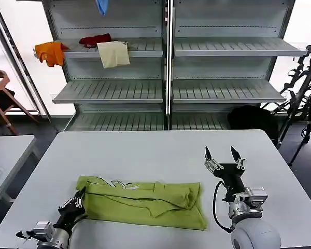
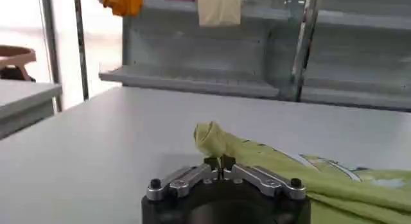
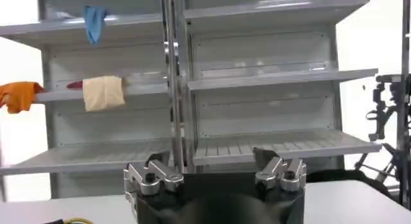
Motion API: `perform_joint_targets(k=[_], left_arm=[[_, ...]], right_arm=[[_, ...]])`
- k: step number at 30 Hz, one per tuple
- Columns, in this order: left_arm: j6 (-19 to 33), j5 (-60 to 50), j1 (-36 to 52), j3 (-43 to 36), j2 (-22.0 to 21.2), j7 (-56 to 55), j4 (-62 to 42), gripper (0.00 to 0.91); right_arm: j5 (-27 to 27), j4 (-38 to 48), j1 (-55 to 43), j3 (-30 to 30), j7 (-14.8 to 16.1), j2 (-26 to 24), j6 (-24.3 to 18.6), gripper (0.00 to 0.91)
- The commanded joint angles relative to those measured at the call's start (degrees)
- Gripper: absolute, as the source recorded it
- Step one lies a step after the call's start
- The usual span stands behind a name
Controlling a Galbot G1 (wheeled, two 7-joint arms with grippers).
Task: Fold and organize the clothes.
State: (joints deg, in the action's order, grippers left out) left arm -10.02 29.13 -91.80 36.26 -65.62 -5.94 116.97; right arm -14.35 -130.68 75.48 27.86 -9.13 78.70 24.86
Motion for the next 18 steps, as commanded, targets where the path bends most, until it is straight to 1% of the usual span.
perform_joint_targets(k=[1,5,8,13,18], left_arm=[[2.6,-9.2,0.4,10.9,5.0,7.2,-1.1,0.0],[1.7,-13.0,1.7,16.3,8.5,10.2,-4.2,0.0],[0.9,-13.4,3.0,19.6,10.2,11.2,-5.6,0.0],[-1.4,-11.8,5.5,23.7,12.1,12.3,-7.4,0.0],[-2.0,-13.1,6.2,26.1,13.6,12.7,-8.5,0.0]], right_arm=[[-0.1,0.2,0.0,0.1,0.1,0.1,0.1,0.907],[-0.1,0.5,0.2,0.1,0.2,0.1,0.0,0.907],[-0.1,0.8,0.4,0.3,0.4,0.2,0.0,0.907],[-0.1,1.5,1.0,0.8,0.8,0.2,-0.2,0.907],[-0.1,1.8,1.3,1.5,1.0,0.2,-0.2,0.907]])
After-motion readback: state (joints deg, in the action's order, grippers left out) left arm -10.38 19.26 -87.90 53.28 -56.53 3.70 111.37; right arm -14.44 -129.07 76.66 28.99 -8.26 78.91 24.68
